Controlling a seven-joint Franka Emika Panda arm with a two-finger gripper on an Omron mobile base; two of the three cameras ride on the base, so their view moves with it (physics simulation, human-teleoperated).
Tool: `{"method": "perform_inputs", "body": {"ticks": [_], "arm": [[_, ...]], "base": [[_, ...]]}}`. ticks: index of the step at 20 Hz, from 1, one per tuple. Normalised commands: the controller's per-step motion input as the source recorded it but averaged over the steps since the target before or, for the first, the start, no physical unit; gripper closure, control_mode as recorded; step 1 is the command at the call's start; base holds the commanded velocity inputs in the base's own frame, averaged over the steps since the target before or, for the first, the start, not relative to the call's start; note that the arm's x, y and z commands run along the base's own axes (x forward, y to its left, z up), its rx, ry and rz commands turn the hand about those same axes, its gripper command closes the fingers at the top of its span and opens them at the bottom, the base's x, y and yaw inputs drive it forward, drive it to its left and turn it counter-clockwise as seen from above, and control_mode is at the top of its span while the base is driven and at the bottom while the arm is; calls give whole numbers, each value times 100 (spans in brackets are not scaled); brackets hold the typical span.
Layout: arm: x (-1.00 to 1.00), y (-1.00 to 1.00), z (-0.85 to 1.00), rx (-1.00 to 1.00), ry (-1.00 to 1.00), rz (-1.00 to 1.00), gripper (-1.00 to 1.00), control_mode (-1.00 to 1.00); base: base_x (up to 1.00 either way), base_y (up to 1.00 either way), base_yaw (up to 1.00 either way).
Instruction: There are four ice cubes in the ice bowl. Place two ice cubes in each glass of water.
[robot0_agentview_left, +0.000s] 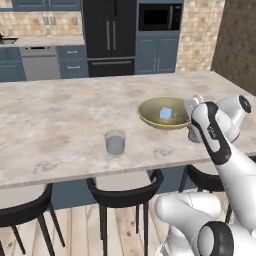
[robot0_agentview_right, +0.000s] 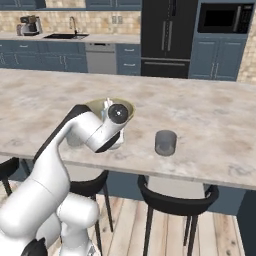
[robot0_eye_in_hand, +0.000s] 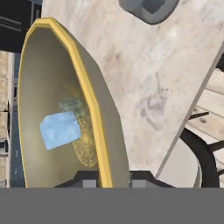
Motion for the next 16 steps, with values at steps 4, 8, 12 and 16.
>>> {"method": "perform_inputs", "body": {"ticks": [4,8,12,16], "arm": [[0,0,0,0,0,0,100,100],[0,0,0,0,0,0,100,100],[0,0,0,0,0,0,100,100],[0,0,0,0,0,0,100,100]], "base": [[1,54,0],[23,0,0],[52,0,0],[48,0,0]]}}
